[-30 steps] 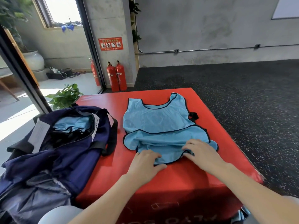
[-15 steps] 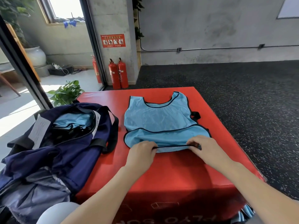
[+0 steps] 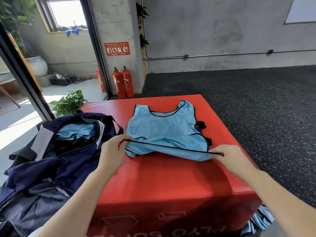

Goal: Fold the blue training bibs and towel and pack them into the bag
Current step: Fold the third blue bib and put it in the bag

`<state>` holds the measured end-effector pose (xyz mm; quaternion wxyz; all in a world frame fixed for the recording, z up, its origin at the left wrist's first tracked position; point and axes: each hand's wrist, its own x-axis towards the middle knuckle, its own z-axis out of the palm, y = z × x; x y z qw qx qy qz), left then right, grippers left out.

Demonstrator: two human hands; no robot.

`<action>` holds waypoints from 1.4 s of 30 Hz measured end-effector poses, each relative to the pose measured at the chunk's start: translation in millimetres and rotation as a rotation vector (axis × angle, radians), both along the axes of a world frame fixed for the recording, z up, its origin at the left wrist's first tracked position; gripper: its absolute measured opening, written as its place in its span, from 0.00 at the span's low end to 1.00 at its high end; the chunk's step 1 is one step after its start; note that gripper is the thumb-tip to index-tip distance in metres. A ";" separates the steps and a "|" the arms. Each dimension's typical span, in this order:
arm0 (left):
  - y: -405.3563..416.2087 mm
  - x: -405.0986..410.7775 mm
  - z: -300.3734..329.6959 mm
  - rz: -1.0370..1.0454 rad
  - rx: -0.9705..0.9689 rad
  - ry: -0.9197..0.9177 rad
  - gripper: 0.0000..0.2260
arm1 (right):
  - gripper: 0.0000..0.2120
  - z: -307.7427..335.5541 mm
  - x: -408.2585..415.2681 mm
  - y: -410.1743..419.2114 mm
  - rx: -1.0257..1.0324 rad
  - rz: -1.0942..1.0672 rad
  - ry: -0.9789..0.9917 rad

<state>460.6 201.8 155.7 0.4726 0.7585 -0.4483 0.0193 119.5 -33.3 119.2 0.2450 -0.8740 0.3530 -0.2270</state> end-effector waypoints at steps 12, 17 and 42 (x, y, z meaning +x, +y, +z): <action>64.3 -17.3 -59.3 -0.344 0.401 -0.340 0.11 | 0.04 -5.2 -40.8 16.9 0.003 0.179 0.370; 74.2 -29.6 -56.4 -0.320 0.456 -0.387 0.10 | 0.11 3.9 -44.0 31.6 -0.064 0.183 0.440; -75.4 34.5 -14.7 -0.105 0.329 0.027 0.11 | 0.19 6.1 108.9 -38.6 -0.218 0.075 0.321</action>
